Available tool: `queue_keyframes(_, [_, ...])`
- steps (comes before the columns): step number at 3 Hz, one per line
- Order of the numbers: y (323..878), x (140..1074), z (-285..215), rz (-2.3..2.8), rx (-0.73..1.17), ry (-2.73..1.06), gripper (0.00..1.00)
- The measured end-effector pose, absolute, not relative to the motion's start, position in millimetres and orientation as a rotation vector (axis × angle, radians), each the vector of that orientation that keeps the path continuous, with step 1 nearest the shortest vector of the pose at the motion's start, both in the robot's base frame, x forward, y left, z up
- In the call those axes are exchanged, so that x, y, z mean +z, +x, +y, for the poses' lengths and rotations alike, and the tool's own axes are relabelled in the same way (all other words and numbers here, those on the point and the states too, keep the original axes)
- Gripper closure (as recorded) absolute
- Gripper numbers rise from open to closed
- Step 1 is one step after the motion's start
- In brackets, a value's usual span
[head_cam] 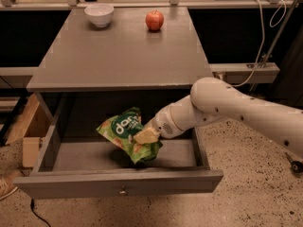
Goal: Place green rice chip bag into top drawer
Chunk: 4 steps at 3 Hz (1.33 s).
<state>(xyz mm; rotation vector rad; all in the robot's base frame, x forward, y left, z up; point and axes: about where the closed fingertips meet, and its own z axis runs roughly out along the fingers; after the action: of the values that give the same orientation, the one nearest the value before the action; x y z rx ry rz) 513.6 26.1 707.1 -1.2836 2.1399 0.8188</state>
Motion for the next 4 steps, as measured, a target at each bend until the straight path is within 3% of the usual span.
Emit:
queue_keyframes(1, [532,696,32,2.164,0.813,-1.178,1.0])
queue_keyframes(4, [548,684,13,2.203,0.838,-0.988,0.35])
